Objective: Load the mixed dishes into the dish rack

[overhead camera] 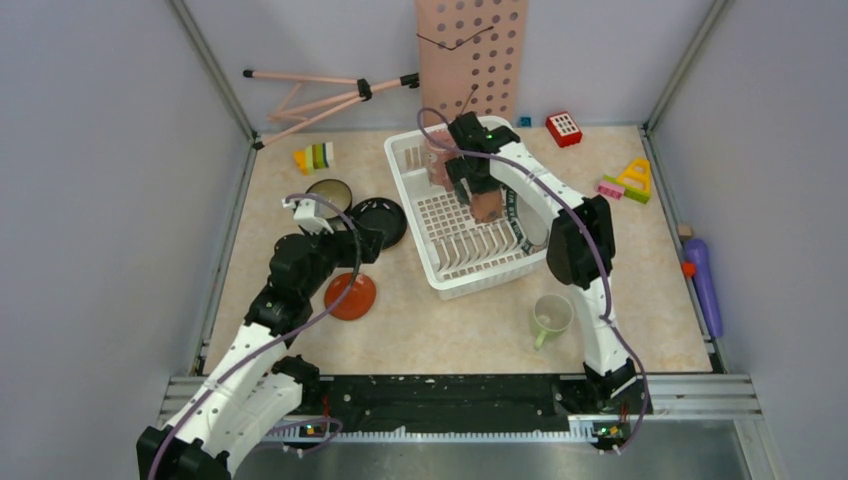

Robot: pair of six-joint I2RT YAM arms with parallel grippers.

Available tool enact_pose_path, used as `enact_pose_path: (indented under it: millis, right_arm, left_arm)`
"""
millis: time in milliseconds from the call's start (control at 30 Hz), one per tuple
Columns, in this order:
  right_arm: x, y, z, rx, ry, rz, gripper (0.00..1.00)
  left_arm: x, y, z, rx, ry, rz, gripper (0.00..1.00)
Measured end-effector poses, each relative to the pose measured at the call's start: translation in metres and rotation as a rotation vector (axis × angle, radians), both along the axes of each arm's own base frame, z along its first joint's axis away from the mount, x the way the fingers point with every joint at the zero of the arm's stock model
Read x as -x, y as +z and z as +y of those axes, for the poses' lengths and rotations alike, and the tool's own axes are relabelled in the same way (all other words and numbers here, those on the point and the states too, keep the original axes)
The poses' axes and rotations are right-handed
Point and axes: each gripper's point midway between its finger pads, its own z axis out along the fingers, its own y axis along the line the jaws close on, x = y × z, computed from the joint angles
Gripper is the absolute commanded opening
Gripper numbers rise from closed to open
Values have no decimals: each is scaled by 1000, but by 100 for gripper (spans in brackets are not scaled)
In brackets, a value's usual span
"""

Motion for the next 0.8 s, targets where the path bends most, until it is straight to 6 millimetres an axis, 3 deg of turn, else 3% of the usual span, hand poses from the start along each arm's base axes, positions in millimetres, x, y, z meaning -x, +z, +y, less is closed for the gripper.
enact_pose_path:
  millis: [367, 533, 800]
  right_arm:
    - [-12, 7, -2, 19, -8, -58, 90]
    - [-22, 25, -10, 78, 0, -121, 88]
    - [-29, 32, -18, 172, 51, -153, 85]
  left_arm:
    - [0, 0, -3, 5, -15, -3, 91]
    - [0, 0, -3, 7, -15, -2, 91]
    - [0, -1, -3, 7, -17, -1, 91]
